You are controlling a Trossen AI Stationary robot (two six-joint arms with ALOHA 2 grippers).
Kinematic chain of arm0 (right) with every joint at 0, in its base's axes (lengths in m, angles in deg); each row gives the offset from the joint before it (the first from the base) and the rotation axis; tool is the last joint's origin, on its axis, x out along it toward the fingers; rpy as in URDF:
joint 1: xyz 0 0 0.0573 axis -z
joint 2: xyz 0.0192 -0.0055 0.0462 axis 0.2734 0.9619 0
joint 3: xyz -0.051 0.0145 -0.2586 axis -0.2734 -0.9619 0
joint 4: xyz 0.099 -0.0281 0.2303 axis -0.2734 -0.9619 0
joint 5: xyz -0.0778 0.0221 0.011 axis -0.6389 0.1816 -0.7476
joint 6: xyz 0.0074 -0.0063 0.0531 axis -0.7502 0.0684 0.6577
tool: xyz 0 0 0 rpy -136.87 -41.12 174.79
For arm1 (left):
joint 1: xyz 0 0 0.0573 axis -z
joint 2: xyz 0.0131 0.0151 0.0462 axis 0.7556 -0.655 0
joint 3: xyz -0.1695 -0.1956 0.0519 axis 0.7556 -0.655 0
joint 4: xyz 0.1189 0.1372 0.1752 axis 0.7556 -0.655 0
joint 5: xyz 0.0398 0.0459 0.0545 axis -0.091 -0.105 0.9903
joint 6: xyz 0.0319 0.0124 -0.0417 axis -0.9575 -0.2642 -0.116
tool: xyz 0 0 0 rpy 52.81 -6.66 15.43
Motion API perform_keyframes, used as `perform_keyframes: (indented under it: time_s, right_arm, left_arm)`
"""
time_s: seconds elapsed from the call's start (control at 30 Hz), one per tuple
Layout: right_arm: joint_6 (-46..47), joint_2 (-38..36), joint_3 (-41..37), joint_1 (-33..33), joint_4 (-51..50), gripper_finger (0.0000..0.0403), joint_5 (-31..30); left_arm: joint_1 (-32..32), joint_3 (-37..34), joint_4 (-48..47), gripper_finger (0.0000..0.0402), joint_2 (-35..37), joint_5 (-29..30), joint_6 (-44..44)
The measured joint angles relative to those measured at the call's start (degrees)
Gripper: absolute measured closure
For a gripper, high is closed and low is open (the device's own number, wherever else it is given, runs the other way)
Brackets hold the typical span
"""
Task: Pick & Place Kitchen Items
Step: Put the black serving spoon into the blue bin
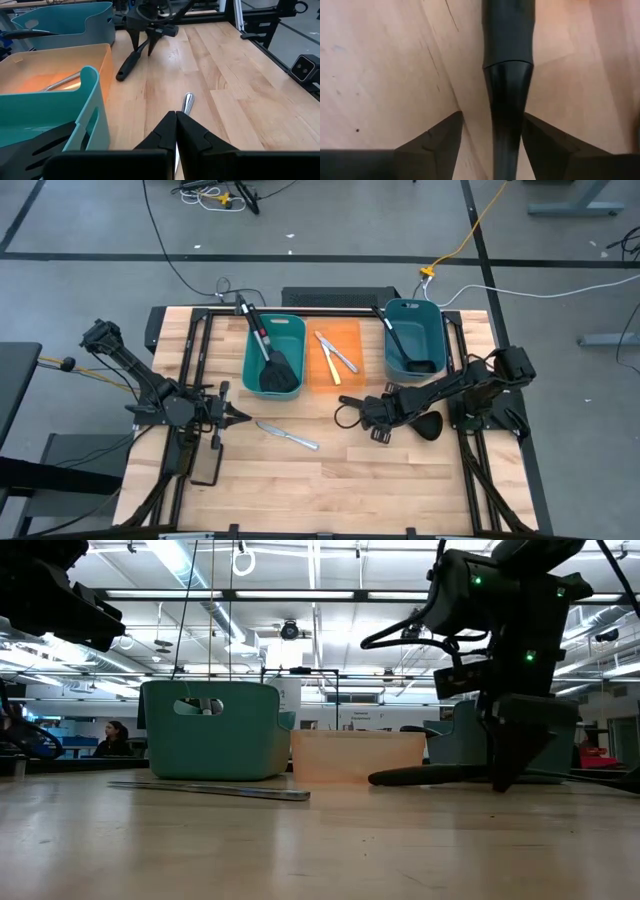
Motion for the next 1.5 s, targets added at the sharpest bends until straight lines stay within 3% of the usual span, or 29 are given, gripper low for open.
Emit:
perform_keyframes:
  time_s: [0.13,0.4,0.8,1.0,1.2,1.5]
  right_arm:
    - [-0.5,-0.2,-1.02,0.88,2.17,0.022,2.7]
    - [-0.88,-0.09,-1.1,0.9,3.03,0.033,4.39]
    - [-0.12,-2.2,0.02,-0.14,3.69,0.0329,8.12]
    - [0.33,-7.06,1.98,-1.92,2.13,0.0329,5.68]
    - [-1.31,-15.12,2.27,-4.06,2.94,0.0329,0.7]
    - [-8.63,-33.54,2.25,-5.26,7.81,0.0329,-6.76]
  left_arm:
    - [0.02,0.0,0.0,0.039,-0.02,0.02,0.0]
    - [0.01,0.0,0.02,0.039,-0.01,0.01,0.0]
    - [0.02,0.0,0.04,0.039,-0.01,0.0,0.02]
    - [0.01,0.0,0.05,0.039,0.0,0.0,0.02]
    - [0.02,0.0,0.07,0.039,-0.02,0.0,0.7]
    - [0.01,0.0,0.07,0.039,0.0,0.01,0.42]
